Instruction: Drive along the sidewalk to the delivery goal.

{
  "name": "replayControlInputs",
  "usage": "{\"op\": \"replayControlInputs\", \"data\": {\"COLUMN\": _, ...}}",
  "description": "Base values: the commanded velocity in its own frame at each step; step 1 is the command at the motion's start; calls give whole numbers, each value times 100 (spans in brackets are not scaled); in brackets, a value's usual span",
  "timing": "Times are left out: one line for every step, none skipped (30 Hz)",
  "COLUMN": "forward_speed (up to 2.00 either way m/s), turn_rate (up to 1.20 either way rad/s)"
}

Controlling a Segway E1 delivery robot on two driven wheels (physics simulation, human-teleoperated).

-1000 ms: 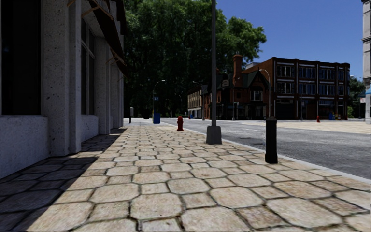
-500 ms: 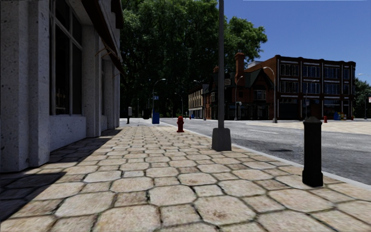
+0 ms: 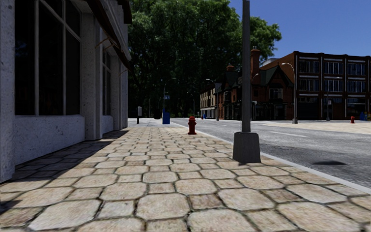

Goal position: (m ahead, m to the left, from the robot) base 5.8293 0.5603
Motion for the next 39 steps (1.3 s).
{"op": "replayControlInputs", "data": {"forward_speed": 200, "turn_rate": 38}}
{"op": "replayControlInputs", "data": {"forward_speed": 200, "turn_rate": 38}}
{"op": "replayControlInputs", "data": {"forward_speed": 200, "turn_rate": 38}}
{"op": "replayControlInputs", "data": {"forward_speed": 200, "turn_rate": 38}}
{"op": "replayControlInputs", "data": {"forward_speed": 200, "turn_rate": 38}}
{"op": "replayControlInputs", "data": {"forward_speed": 200, "turn_rate": 31}}
{"op": "replayControlInputs", "data": {"forward_speed": 200, "turn_rate": 28}}
{"op": "replayControlInputs", "data": {"forward_speed": 200, "turn_rate": 28}}
{"op": "replayControlInputs", "data": {"forward_speed": 200, "turn_rate": 15}}
{"op": "replayControlInputs", "data": {"forward_speed": 200, "turn_rate": 0}}
{"op": "replayControlInputs", "data": {"forward_speed": 200, "turn_rate": 0}}
{"op": "replayControlInputs", "data": {"forward_speed": 200, "turn_rate": 0}}
{"op": "replayControlInputs", "data": {"forward_speed": 200, "turn_rate": 0}}
{"op": "replayControlInputs", "data": {"forward_speed": 200, "turn_rate": 0}}
{"op": "replayControlInputs", "data": {"forward_speed": 200, "turn_rate": 0}}
{"op": "replayControlInputs", "data": {"forward_speed": 200, "turn_rate": 0}}
{"op": "replayControlInputs", "data": {"forward_speed": 200, "turn_rate": 0}}
{"op": "replayControlInputs", "data": {"forward_speed": 200, "turn_rate": 0}}
{"op": "replayControlInputs", "data": {"forward_speed": 200, "turn_rate": 0}}
{"op": "replayControlInputs", "data": {"forward_speed": 200, "turn_rate": 0}}
{"op": "replayControlInputs", "data": {"forward_speed": 200, "turn_rate": 0}}
{"op": "replayControlInputs", "data": {"forward_speed": 200, "turn_rate": 0}}
{"op": "replayControlInputs", "data": {"forward_speed": 200, "turn_rate": 0}}
{"op": "replayControlInputs", "data": {"forward_speed": 200, "turn_rate": 0}}
{"op": "replayControlInputs", "data": {"forward_speed": 200, "turn_rate": 0}}
{"op": "replayControlInputs", "data": {"forward_speed": 200, "turn_rate": 0}}
{"op": "replayControlInputs", "data": {"forward_speed": 200, "turn_rate": 18}}
{"op": "replayControlInputs", "data": {"forward_speed": 200, "turn_rate": 32}}
{"op": "replayControlInputs", "data": {"forward_speed": 200, "turn_rate": 37}}
{"op": "replayControlInputs", "data": {"forward_speed": 200, "turn_rate": 37}}
{"op": "replayControlInputs", "data": {"forward_speed": 200, "turn_rate": 38}}
{"op": "replayControlInputs", "data": {"forward_speed": 200, "turn_rate": 38}}
{"op": "replayControlInputs", "data": {"forward_speed": 200, "turn_rate": 38}}
{"op": "replayControlInputs", "data": {"forward_speed": 200, "turn_rate": 38}}
{"op": "replayControlInputs", "data": {"forward_speed": 200, "turn_rate": 38}}
{"op": "replayControlInputs", "data": {"forward_speed": 200, "turn_rate": 38}}
{"op": "replayControlInputs", "data": {"forward_speed": 200, "turn_rate": 38}}
{"op": "replayControlInputs", "data": {"forward_speed": 200, "turn_rate": 38}}
{"op": "replayControlInputs", "data": {"forward_speed": 200, "turn_rate": 32}}
